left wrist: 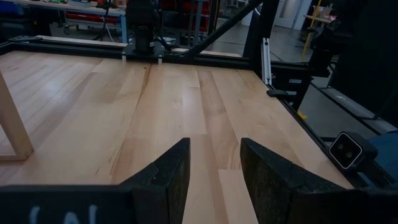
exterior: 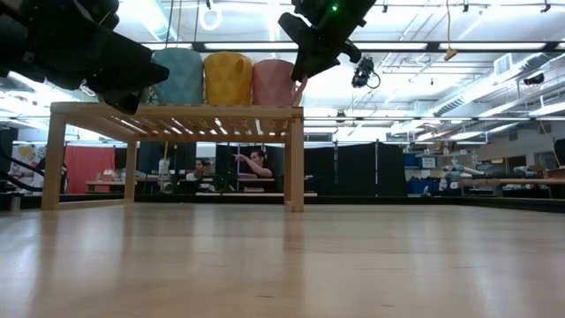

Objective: Place coffee mugs
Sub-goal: Put the pink mug on the shelf, then return to Home Position

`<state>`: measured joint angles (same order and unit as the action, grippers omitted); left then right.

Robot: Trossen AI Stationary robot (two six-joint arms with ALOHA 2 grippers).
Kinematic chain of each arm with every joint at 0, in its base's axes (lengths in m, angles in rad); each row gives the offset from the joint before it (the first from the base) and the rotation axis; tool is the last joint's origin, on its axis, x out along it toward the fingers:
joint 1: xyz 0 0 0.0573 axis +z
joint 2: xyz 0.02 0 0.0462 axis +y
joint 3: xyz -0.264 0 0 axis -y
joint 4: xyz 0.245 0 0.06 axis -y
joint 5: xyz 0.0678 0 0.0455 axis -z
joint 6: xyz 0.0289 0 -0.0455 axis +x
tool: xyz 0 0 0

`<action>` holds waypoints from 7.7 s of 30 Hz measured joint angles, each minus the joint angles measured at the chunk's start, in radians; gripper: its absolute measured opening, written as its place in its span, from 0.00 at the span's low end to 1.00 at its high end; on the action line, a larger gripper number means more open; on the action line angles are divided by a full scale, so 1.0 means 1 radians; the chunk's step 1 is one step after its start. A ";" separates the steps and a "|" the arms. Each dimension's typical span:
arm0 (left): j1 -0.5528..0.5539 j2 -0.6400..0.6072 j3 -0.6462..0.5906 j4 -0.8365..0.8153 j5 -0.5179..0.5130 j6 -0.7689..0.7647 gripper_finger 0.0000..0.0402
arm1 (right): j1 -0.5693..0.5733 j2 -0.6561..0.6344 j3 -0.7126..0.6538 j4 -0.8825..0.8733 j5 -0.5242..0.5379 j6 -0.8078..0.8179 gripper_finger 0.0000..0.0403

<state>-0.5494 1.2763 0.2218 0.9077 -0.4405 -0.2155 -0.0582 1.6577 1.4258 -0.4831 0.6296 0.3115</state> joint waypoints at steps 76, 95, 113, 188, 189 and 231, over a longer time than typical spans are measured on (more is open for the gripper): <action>0.149 -0.143 0.000 -0.013 0.104 0.176 0.37 | -0.003 -0.723 -0.108 -0.253 -0.475 -0.026 0.33; 0.149 -0.617 -0.001 -0.525 0.081 0.263 0.37 | -0.003 -1.124 -0.491 -0.070 -0.535 -0.043 0.33; 0.149 -0.929 -0.001 -0.798 0.075 0.288 0.37 | -0.003 -1.489 -0.897 0.155 -0.622 -0.105 0.33; 0.149 -1.240 -0.176 -0.889 0.054 0.249 0.37 | -0.003 -1.649 -1.419 0.502 -0.621 -0.211 0.33; 0.149 -1.240 -0.190 -0.869 0.046 0.249 0.37 | -0.003 -1.649 -1.419 0.502 -0.621 -0.211 0.33; 0.480 -1.238 -0.214 -0.838 0.315 0.336 0.37 | -0.003 -1.649 -1.419 0.503 -0.622 -0.211 0.33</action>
<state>-0.0690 0.0383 0.0074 0.0701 -0.1256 0.1204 -0.0616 0.0090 0.0067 0.0200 0.0074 0.1009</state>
